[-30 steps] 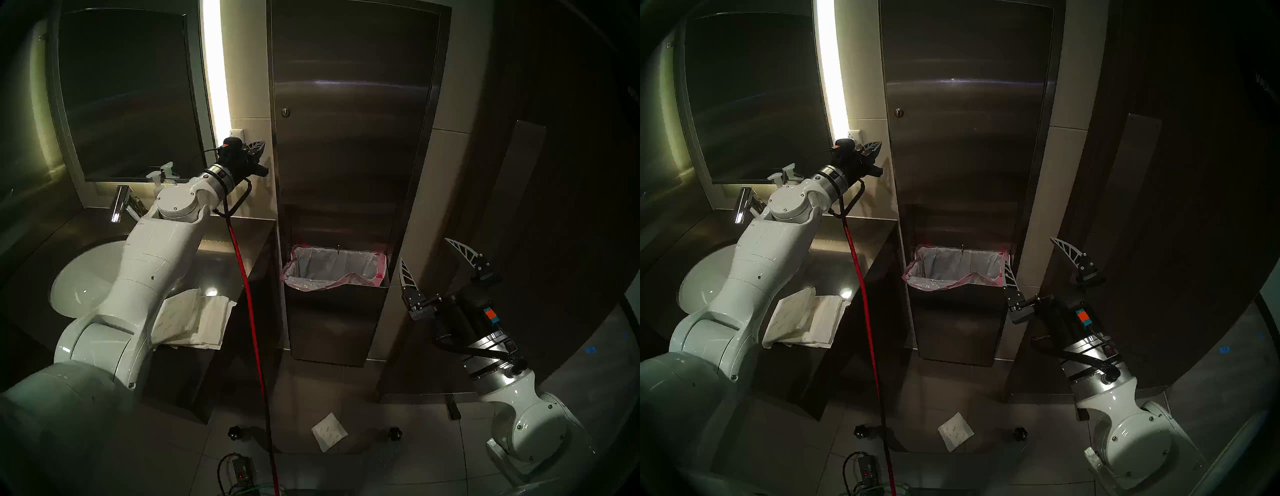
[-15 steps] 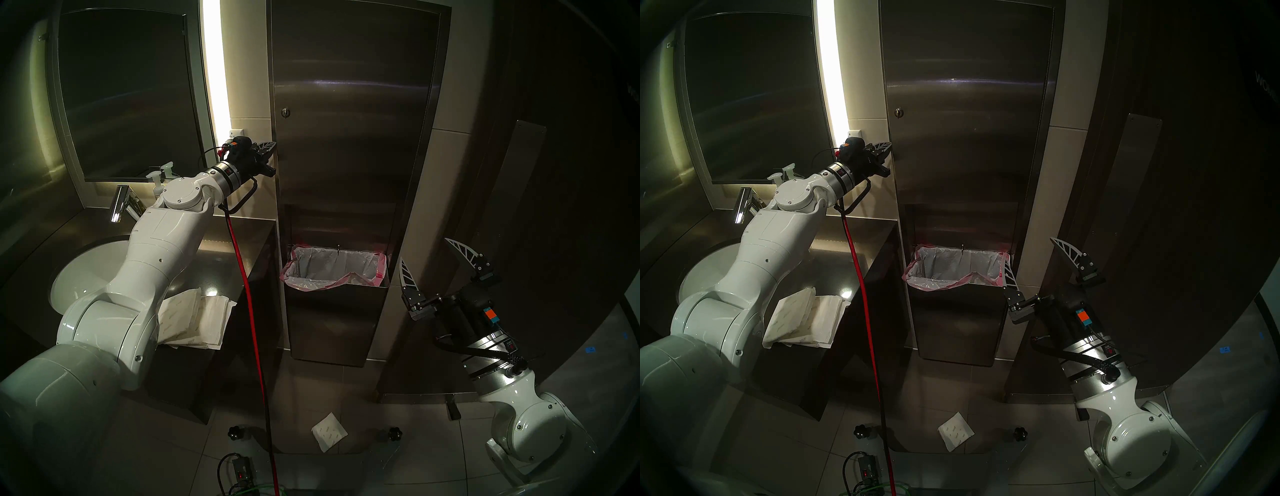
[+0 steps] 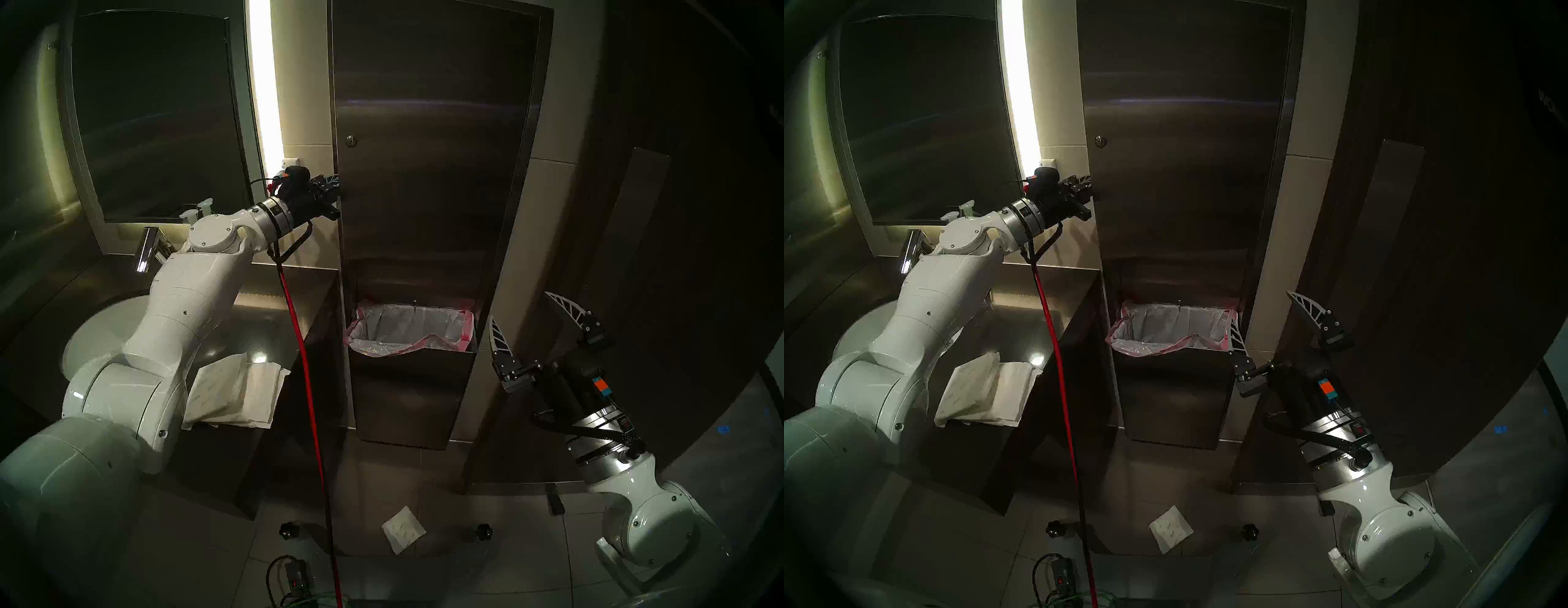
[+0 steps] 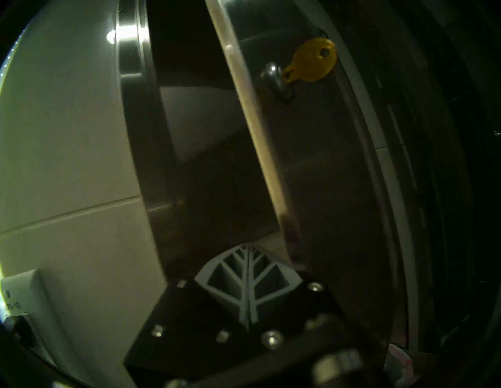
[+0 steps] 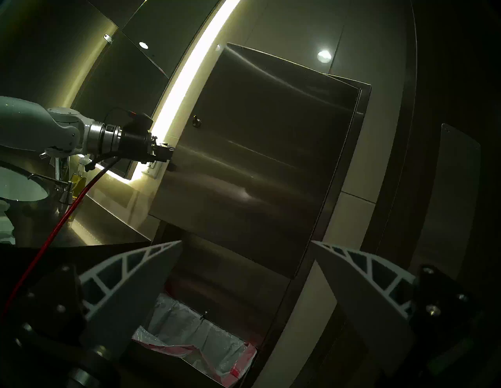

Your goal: Twist key and open towel dispenser

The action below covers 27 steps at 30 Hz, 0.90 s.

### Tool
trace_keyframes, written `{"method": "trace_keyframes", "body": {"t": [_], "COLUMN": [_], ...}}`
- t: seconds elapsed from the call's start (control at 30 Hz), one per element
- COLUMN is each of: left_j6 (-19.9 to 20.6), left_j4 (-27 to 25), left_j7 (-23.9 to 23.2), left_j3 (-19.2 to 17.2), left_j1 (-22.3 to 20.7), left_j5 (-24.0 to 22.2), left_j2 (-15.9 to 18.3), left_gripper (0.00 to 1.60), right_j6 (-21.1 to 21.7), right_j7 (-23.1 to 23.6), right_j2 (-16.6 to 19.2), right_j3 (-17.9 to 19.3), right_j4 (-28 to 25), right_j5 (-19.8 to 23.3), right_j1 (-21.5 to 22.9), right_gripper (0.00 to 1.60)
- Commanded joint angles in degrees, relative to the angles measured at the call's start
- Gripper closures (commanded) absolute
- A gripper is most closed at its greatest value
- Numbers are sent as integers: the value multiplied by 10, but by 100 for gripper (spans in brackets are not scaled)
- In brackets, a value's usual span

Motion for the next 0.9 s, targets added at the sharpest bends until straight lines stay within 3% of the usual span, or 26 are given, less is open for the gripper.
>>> {"method": "trace_keyframes", "body": {"t": [0.0,0.37,0.57,0.87], "left_j6": [37,113,140,139], "left_j4": [-59,-112,-99,-91], "left_j7": [-64,-177,-258,-275], "left_j3": [18,33,34,26], "left_j1": [1,18,13,20], "left_j5": [-64,-158,-178,-185], "left_j2": [13,54,64,67], "left_gripper": [160,160,160,160], "right_j6": [-1,-1,-1,-2], "right_j7": [0,0,0,-1], "right_j2": [0,0,0,0], "right_j3": [0,0,0,0], "right_j4": [-9,-9,-9,-9], "right_j5": [0,0,0,0], "right_j1": [1,1,1,1], "right_gripper": [0,0,0,0]}}
